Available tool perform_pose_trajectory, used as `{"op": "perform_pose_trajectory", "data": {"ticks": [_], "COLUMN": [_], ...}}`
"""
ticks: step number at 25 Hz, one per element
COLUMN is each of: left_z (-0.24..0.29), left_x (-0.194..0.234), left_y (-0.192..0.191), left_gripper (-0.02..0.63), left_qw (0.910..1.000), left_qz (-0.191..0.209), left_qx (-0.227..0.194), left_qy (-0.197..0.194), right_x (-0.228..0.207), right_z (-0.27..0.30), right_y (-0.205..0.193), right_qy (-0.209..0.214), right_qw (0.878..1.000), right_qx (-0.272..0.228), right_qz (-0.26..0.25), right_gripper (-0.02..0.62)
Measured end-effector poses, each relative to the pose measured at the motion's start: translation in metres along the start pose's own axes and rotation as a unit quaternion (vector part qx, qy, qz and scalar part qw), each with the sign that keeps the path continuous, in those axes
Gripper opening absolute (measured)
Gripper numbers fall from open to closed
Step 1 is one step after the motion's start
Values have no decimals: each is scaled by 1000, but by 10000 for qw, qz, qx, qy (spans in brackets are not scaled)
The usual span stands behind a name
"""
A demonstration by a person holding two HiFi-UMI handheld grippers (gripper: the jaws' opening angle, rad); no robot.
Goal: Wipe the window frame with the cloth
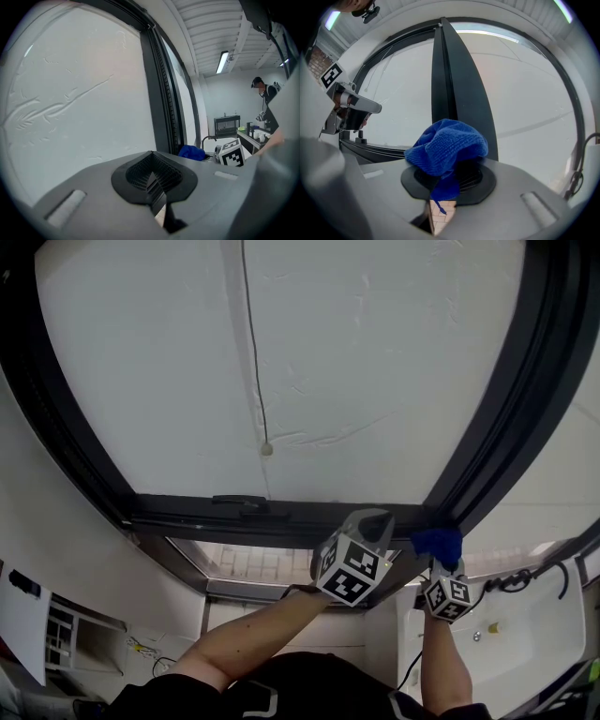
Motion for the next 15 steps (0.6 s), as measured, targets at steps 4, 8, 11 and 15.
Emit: {"op": "perform_pose_trajectory", "data": {"ticks": [4,8,11,15], "left_z": [-11,-31,-47,-69], "left_x": [2,10,19,33], "left_y": [2,7,7,4], "left_gripper": [-6,-6,-6,-6], "left_qw": [10000,9998,9994,9984], "left_qz": [41,-59,-180,-305], "left_qx": [-22,-166,-231,-210], "left_qy": [6,63,176,422], "right_x": [9,43,69,98], "right_z": [-6,-14,-15,-11], "right_y": [13,51,80,107], "right_qy": [-160,39,190,427], "right_qw": [9997,10000,9998,9987], "right_qx": [156,6,-82,-80], "right_qz": [52,19,84,263], "right_gripper": [74,74,74,74]}}
Point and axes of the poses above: the fingertips, and each gripper's own axes: z forward along the fingers, x to its left, y out of its top, the point moved 8 cm from there along -z, backward along the fingers, and after that the axes turned 10 degrees about -x, right-handed, at the moved point
